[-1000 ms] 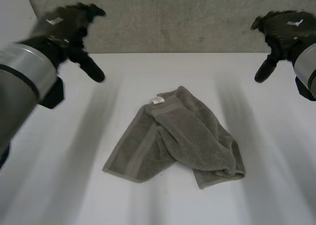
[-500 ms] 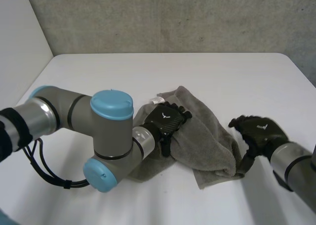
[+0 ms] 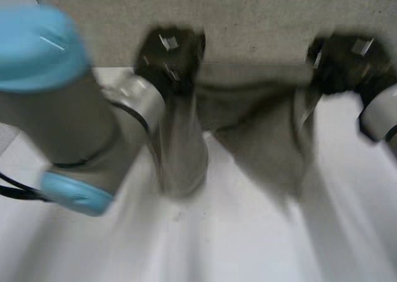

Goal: Fold the towel.

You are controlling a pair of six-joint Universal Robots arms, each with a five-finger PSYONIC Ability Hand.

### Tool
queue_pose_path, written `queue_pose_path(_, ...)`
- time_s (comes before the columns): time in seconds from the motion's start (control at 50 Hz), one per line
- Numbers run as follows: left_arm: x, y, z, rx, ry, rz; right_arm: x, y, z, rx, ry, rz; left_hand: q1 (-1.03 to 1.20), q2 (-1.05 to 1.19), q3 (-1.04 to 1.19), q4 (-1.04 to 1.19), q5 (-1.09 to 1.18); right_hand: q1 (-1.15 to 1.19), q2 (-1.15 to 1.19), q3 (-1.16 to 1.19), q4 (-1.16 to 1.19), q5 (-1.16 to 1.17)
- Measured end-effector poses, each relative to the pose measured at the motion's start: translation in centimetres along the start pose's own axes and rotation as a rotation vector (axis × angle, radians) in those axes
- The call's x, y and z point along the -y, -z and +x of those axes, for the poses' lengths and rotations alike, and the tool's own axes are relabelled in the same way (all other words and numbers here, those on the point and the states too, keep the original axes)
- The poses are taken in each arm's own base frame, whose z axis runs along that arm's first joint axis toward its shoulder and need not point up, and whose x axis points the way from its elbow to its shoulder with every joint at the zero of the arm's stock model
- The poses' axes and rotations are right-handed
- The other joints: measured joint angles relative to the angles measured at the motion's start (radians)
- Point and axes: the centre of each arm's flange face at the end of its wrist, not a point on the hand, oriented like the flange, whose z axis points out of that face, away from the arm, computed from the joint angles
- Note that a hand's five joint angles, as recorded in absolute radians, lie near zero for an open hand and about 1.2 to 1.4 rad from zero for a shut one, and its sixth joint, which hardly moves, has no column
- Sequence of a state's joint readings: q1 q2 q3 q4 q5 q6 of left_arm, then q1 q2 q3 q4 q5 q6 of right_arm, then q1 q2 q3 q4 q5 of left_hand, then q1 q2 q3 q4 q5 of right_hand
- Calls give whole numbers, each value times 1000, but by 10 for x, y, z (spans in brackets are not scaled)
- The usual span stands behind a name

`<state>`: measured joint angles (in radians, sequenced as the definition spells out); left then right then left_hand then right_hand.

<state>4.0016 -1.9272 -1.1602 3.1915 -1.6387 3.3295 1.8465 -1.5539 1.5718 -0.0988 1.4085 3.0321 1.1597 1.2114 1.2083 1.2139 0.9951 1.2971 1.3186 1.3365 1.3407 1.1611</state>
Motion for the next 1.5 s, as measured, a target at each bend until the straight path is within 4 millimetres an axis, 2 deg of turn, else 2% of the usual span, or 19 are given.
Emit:
queue_pose_path(0.02, 23, 10, -6, 12, 31, 42, 28, 5, 2, -1, 12, 70, 0, 1, 1, 2, 0, 0, 0, 0, 0, 3)
queue_pose_path(0.04, 35, 17, -9, 16, 49, 63, 39, 8, 2, 0, 17, 94, 0, 1, 2, 2, 0, 0, 0, 0, 0, 5)
queue_pose_path(0.06, 55, 29, -13, 21, 80, 96, 64, 17, 3, 5, 29, 145, 0, 2, 3, 2, 0, 1, 0, 0, 0, 10)
queue_pose_path(0.16, 102, 73, -26, 23, 168, 162, 124, 48, -1, 55, 58, 232, 4, 2, 4, 3, 0, 8, 0, 0, 0, 12)
queue_pose_path(0.26, 118, 105, -31, 17, 211, 168, 153, 66, -6, 110, 84, 238, 5, 2, 4, 3, 0, 8, 4, 0, 0, 12)
queue_pose_path(0.36, 113, 115, -33, 19, 215, 140, 155, 63, -8, 131, 114, 197, 5, 3, 5, 3, 0, 13, 4, 0, 0, 12)
queue_pose_path(0.44, 98, 110, -37, 39, 204, 91, 129, 37, -7, 148, 139, 87, 5, 3, 5, 3, 0, 29, 4, 0, 0, 13)
queue_pose_path(0.54, 60, 80, -45, 81, 188, 1, 70, -9, -11, 190, 168, -89, 5, 3, 6, 3, 0, 36, 4, 0, 0, 16)
queue_pose_path(0.62, 11, 35, -51, 108, 175, -81, 14, -48, -23, 233, 214, -216, 5, 3, 6, 3, 0, 36, 4, 0, 0, 16)
queue_pose_path(0.74, -63, -32, -50, 105, 141, -146, -52, -107, -42, 219, 329, -249, 6, 3, 6, 3, 0, 36, 4, 0, 0, 19)
queue_pose_path(0.8, -92, -57, -48, 99, 115, -156, -71, -133, -47, 182, 366, -190, -54, -142, -138, -145, -47, -163, -199, -201, -204, -174)
queue_pose_path(0.84, -110, -72, -46, 97, 94, -157, -80, -148, -48, 150, 384, -135, -333, -407, -400, -408, -312, -471, -509, -505, -508, -511)
queue_pose_path(0.88, -127, -86, -45, 99, 65, -156, -86, -163, -48, 106, 398, -66, -743, -806, -775, -785, -726, -866, -910, -883, -880, -911)
queue_pose_path(0.92, -135, -93, -46, 105, 44, -155, -87, -170, -46, 74, 403, -32, -877, -923, -920, -924, -875, -1016, -1049, -1060, -1051, -1081)
queue_pose_path(1.0, -143, -98, -52, 132, 6, -163, -84, -172, -40, 8, 406, -23, -952, -1011, -1007, -1013, -944, -1060, -1072, -1095, -1081, -1101)
queue_pose_path(1.1, -127, -86, -69, 184, -18, -186, -70, -149, -32, -41, 402, -134, -976, -1036, -1034, -1039, -960, -1063, -1072, -1095, -1081, -1101)
queue_pose_path(1.26, -87, -25, -75, 193, -19, -231, -55, -70, -34, 57, 398, -376, -982, -1041, -1039, -1043, -962, -1061, -1072, -1095, -1081, -1100)
queue_pose_path(1.34, -88, 5, -64, 148, -14, -263, -61, -25, -44, 169, 376, -444, -981, -1038, -1036, -1041, -963, -1037, -1069, -1083, -1078, -1083)
queue_pose_path(1.5, -115, 34, -34, 5, -2, -314, -90, 49, -72, 370, 325, -491, -978, -1028, -1025, -1032, -963, -1007, -1041, -1049, -1064, -1032)
